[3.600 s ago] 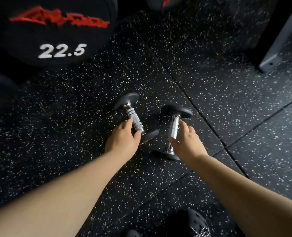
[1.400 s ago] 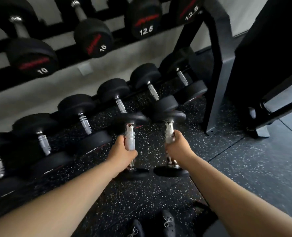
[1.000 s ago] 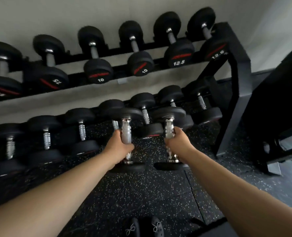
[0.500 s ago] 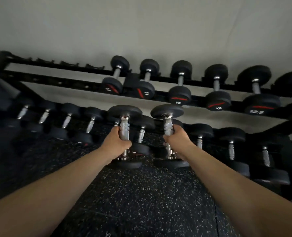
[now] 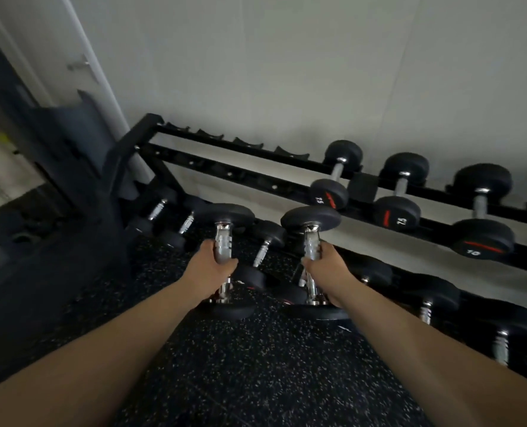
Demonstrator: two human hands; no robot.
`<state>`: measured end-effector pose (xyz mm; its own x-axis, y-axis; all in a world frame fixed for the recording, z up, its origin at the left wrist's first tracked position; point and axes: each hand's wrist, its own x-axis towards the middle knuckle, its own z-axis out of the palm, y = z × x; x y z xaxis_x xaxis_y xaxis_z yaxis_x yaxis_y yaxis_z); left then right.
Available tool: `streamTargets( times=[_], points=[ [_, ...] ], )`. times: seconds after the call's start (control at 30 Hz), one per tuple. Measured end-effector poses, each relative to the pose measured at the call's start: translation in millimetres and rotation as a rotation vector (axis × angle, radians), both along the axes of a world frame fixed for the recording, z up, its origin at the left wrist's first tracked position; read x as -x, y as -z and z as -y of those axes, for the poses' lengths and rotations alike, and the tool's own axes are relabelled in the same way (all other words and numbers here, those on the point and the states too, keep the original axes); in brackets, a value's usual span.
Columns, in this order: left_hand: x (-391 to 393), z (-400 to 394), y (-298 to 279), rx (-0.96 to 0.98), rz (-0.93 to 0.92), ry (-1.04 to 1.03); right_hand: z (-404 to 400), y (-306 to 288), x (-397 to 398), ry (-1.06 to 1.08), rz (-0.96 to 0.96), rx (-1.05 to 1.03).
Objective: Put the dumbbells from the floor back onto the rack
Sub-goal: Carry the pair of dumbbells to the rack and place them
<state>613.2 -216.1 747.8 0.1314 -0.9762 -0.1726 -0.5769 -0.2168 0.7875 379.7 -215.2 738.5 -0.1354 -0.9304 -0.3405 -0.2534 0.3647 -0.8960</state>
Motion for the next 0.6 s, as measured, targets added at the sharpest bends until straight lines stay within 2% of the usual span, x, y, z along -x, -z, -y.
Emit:
streamTargets(
  times=[0.17,0.6],
  points=[
    [-44,41,6,0.022,-0.033,-0.065,49,6,-52,-0.023,0.046,0.006],
    [-115,180,5,0.082,-0.15,-0.146,221,-2,-149,-0.249,0.112,0.09]
  ],
)
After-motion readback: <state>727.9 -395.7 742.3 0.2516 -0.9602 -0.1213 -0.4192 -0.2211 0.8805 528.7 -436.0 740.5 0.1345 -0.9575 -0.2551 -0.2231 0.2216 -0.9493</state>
